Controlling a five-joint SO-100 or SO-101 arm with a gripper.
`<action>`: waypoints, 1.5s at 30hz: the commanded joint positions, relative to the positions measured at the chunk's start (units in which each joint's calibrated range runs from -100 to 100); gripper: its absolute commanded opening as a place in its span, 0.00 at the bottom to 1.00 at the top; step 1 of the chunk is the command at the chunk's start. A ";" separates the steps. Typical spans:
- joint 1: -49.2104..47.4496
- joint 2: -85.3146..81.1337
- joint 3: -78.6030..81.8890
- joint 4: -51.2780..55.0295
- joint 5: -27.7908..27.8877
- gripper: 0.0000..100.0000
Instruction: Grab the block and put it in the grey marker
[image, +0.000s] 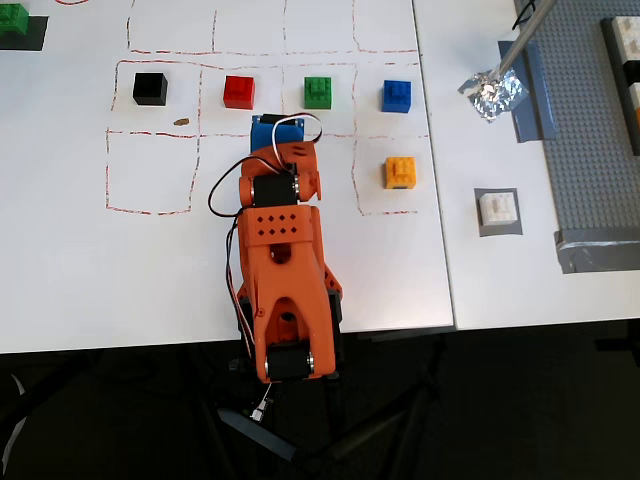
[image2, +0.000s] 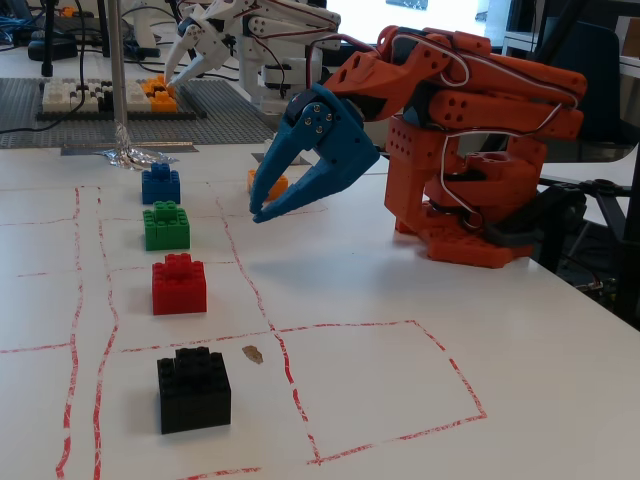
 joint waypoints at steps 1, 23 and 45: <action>-1.46 -2.15 0.90 -0.34 0.49 0.00; -1.37 -2.15 0.90 -0.26 0.49 0.00; -1.37 -2.15 0.90 -0.26 0.49 0.00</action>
